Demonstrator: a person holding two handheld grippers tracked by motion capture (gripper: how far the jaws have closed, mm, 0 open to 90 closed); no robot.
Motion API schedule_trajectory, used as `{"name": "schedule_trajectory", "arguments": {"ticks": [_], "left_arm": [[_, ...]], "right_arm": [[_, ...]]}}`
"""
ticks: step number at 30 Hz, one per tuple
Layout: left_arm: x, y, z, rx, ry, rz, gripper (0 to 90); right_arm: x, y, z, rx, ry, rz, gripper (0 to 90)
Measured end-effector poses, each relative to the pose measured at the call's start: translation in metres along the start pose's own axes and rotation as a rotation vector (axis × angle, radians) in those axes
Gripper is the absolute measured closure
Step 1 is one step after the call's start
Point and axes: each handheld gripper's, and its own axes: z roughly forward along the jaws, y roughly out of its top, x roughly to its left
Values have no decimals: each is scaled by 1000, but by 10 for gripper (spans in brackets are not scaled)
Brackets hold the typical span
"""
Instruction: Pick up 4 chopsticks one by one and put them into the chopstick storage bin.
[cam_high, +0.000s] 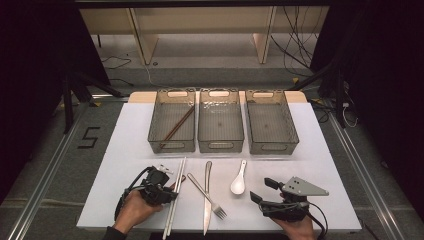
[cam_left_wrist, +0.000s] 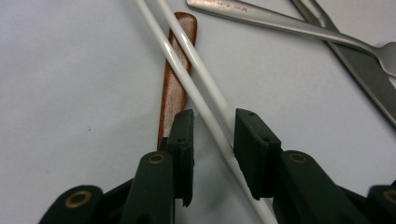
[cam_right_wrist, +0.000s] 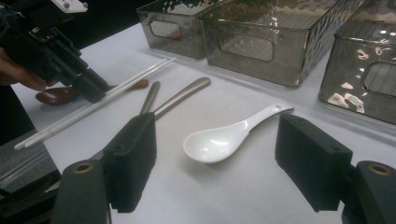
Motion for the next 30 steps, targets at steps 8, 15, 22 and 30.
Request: {"name": "schedule_trajectory", "arguments": {"ticks": [8, 15, 22, 30], "left_arm": [[-2, -1, 4, 14, -1, 7, 684], [-8, 0, 5, 17, 41, 38, 716], [-12, 2, 6, 25, 76, 76, 745], [-14, 3, 7, 32, 79, 80, 800]], "right_arm": [[0, 0, 0, 1, -1, -2, 301], [0, 0, 1, 4, -1, -4, 301], [1, 0, 1, 6, 0, -5, 301], [1, 0, 1, 5, 0, -5, 302]]}}
